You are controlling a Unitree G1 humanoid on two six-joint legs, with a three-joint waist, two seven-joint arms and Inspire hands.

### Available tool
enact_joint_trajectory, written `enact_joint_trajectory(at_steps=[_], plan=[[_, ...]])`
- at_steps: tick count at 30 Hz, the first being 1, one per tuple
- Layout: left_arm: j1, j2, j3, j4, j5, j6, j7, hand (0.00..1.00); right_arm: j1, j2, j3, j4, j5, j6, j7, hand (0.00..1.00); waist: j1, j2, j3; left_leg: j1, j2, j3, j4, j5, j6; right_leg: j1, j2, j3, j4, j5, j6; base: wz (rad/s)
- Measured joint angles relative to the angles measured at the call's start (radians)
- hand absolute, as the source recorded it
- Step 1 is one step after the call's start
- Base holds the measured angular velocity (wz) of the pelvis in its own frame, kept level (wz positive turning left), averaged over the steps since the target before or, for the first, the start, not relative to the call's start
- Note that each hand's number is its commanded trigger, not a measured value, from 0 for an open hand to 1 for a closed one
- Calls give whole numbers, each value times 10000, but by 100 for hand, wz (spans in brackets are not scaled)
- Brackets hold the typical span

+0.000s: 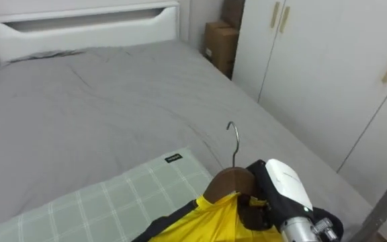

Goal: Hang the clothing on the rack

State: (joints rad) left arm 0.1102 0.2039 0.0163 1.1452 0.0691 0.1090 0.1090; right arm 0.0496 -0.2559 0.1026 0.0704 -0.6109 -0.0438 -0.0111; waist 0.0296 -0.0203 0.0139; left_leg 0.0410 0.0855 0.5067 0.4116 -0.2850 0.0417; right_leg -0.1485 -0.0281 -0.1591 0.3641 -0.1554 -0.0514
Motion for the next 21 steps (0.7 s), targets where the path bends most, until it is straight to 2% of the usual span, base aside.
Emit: enact_joint_trajectory(at_steps=[1, 2, 3, 4, 5, 6, 7, 8, 9, 10, 11, 12, 13, 14, 15, 16, 17, 18, 19, 20, 21], plan=[[240, -59, 12, 19, 30, 114, 110, 0, -192, -15, 210, 0, 8, -7, 6, 100, 260, -4, 5, -413, -185, -1848, 868, 214, -164, -125, 355, 1248, -24, 90, 25, -182], [342, -79, 12, 51, 36, 200, 146, 0, -271, -38, 330, 12, 49, -21, 6, 100, 344, -6, 11, -651, -377, -2534, 1128, 232, -182, -72, 514, 1908, -36, 155, 42, -190], [459, -97, 17, 152, 49, 365, 124, 0, -295, -40, 404, 22, 139, -66, 6, 100, 372, -41, 28, -707, -683, -3457, 793, 103, -102, -60, 770, 2974, -71, 174, 62, -130], [498, -125, 12, 174, 52, 416, 123, 0, -295, -64, 399, 26, 168, -54, 9, 100, 384, -39, 30, -731, -817, -3820, 471, 107, -105, -85, 925, 3531, -105, 210, 100, -147], [615, -215, 12, 253, 110, 427, 118, 0, -335, -178, 402, 20, 164, 11, 35, 100, 469, 2, -25, -678, -1017, -4442, -377, 122, -108, -245, 1266, 4641, -263, 377, 197, -144], [753, -321, 91, 267, 152, 432, 93, 0, -523, -206, 416, 15, 152, 93, 84, 100, 493, 173, -134, -679, -1202, -4878, -1068, 158, -66, -378, 1731, 5781, -447, 619, 338, -146], [782, -343, 136, 268, 199, 452, 64, 0, -652, -210, 431, 12, 131, 153, 86, 100, 479, 224, -146, -690, -1303, -5044, -1322, 182, -94, -420, 1979, 6444, -578, 860, 387, -130], [778, -350, 198, 257, 239, 550, 45, 0, -775, -207, 423, 23, 113, 233, 83, 100, 409, 394, -196, -619, -1363, -5224, -1683, 632, -108, -453, 2441, 7589, -916, 1307, 573, -118], [779, -246, 206, 254, 210, 657, 67, 0, -843, -35, 471, 224, 114, 243, 70, 100, 357, 255, -97, -508, -1266, -4802, -1897, 1016, 58, -510, 2573, 7843, -1266, 1784, 711, -111], [784, -230, 181, 258, 211, 745, 94, 0, -819, -5, 534, 276, 129, 239, 70, 100, 326, 225, -55, -475, -1179, -4524, -1964, 961, 137, -615, 2421, 7291, -1399, 1837, 738, -120], [779, -235, 90, 349, 231, 934, 141, 0, -778, 40, 662, 382, 159, 230, 84, 100, 329, 221, 25, -496, -1101, -4007, -1957, 827, 201, -855, 1819, 5482, -1045, 1758, 341, -102], [781, -297, -31, 434, 237, 1124, 145, 0, -628, 35, 654, 373, 159, 229, 35, 100, 159, 252, 28, -441, -1004, -3583, -1818, 601, 350, -961, 1250, 3954, -194, 1473, 239, -102], [752, -287, -125, 435, 237, 1247, 145, 0, -619, 38, 639, 401, 153, 231, -40, 100, -10, 252, 43, -449, -906, -3142, -1749, 497, 293, -941, 781, 3122, 444, 763, 437, -64], [722, -266, -184, 435, 236, 1279, 145, 0, -624, 37, 620, 398, 136, 231, -76, 100, -27, 215, 50, -458, -872, -2909, -1749, 484, 276, -939, 585, 2802, 661, 506, 604, -68], [707, -251, -213, 459, 236, 1293, 142, 0, -641, 38, 589, 397, 136, 239, -92, 100, 20, 107, 37, -443, -837, -2485, -1715, 487, 277, -949, 265, 2314, 844, 173, 703, -82], [698, -259, -191, 558, 236, 1295, 127, 0, -670, 44, 591, 395, 153, 243, -102, 100, 24, 30, 136, -428, -873, -2229, -1539, 465, 179, -1027, 268, 2296, 541, 209, 484, -83], [699, -270, -183, 595, 236, 1295, 108, 0, -645, 22, 593, 396, 197, 278, -108, 100, 20, 50, 152, -479, -879, -2187, -1476, 451, 139, -1040, 371, 2480, 432, 258, 490, -80], [706, -262, -102, 627, 236, 1296, 70, 0, -627, -25, 639, 396, 280, 446, -101, 100, 113, 84, 176, -555, -902, -2233, -1471, 465, 124, -1040, 704, 2923, 82, 380, 618, -103], [722, -237, 86, 710, 235, 1300, 67, 0, -634, 10, 691, 391, 274, 524, -80, 100, 325, 81, 176, -637, -900, -2353, -1499, 458, 137, -1067, 1054, 3388, -315, 722, 551, -112], [721, -220, 157, 770, 235, 1318, 67, 0, -636, 51, 725, 380, 250, 527, -70, 100, 334, 64, 169, -690, -869, -2355, -1496, 448, 149, -1065, 1174, 3544, -536, 905, 505, -102], [713, -176, 190, 832, 235, 1338, 67, 0, -621, 149, 731, 339, 123, 530, -46, 100, 234, 8, 147, -820, -724, -2176, -1508, 422, 131, -1068, 1299, 3612, -880, 1199, 444, -56]])
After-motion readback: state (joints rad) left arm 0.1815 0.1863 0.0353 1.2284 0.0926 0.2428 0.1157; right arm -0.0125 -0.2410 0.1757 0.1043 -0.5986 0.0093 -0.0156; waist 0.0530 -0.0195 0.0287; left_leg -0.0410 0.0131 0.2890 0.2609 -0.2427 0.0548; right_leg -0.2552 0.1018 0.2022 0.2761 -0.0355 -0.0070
